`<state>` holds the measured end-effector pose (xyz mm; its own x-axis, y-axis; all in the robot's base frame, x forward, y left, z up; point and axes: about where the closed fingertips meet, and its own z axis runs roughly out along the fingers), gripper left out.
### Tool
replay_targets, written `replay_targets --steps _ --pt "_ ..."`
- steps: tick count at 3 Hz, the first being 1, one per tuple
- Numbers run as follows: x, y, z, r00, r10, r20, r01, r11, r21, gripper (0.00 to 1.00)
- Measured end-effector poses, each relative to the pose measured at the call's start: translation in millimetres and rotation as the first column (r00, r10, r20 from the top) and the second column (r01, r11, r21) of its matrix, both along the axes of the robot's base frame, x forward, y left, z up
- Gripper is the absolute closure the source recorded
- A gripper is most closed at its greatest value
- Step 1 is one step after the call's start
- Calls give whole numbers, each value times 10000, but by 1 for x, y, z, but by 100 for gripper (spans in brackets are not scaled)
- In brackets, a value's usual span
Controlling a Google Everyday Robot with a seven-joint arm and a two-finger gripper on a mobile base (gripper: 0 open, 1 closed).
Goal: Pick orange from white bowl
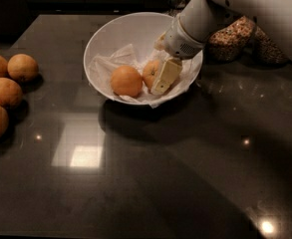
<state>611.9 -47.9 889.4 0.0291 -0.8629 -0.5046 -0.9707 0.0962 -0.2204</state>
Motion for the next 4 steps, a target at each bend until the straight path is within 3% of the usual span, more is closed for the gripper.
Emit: replay_targets --steps 2,4 --pt "4 6 -18 9994 66 -352 -67 10000 -24 16" --pt "5 5 -25 9989 -1 -463 -1 10000 -42 58"
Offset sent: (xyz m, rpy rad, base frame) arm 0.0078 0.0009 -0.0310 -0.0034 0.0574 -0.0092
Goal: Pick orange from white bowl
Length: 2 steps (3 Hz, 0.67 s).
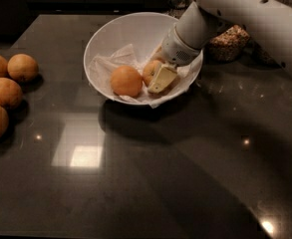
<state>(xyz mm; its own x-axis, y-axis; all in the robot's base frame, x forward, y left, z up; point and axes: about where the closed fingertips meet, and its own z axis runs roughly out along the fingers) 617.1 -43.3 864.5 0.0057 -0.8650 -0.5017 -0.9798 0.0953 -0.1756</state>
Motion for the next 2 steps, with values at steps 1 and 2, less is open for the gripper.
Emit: replay_targets --steps 1,2 --pt "0 0 0 10000 1 0 -1 10000 1 81" --pt "-1 1 1 10000 47 -18 -47 10000 84 100"
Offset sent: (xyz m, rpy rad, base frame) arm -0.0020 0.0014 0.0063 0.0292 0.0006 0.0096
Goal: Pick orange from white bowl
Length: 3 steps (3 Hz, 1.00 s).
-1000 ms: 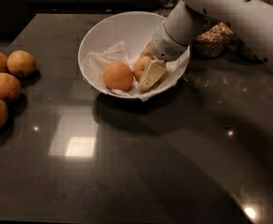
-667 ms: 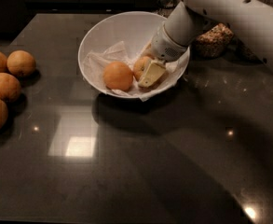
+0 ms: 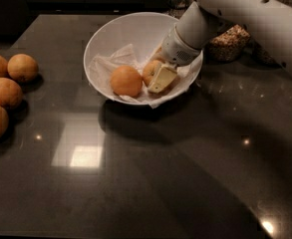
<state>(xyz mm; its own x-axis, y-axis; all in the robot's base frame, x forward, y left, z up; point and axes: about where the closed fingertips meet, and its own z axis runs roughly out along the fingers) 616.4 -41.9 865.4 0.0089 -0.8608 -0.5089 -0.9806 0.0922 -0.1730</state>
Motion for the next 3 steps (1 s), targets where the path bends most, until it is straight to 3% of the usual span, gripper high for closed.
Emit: replay_targets --steps 3 --pt "-14 -9 83 9935 434 1051 -542 9933 1022 100"
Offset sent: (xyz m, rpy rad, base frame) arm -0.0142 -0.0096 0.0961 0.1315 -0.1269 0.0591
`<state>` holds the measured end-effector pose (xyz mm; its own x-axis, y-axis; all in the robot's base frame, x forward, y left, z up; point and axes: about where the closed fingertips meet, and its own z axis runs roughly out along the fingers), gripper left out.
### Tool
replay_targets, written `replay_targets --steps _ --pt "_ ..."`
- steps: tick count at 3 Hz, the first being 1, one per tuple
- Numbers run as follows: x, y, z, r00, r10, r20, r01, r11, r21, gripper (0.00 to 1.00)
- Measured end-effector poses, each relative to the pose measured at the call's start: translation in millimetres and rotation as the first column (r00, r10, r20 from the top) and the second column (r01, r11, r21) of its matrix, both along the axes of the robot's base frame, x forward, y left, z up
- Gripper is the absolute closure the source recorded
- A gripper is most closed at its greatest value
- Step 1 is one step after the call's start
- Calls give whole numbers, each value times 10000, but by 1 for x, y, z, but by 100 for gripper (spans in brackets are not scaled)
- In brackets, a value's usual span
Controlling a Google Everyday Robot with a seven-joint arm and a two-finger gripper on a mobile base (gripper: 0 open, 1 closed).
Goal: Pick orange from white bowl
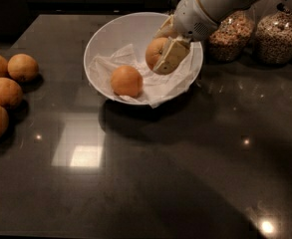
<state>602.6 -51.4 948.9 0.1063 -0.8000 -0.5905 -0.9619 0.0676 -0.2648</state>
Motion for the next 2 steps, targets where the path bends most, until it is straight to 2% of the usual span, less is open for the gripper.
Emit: replay_targets --steps 1,2 --pt "-6 -10 32 9992 -18 399 12 9999 144 100" --pt "-6 -10 32 9992 -17 399 12 9999 144 100"
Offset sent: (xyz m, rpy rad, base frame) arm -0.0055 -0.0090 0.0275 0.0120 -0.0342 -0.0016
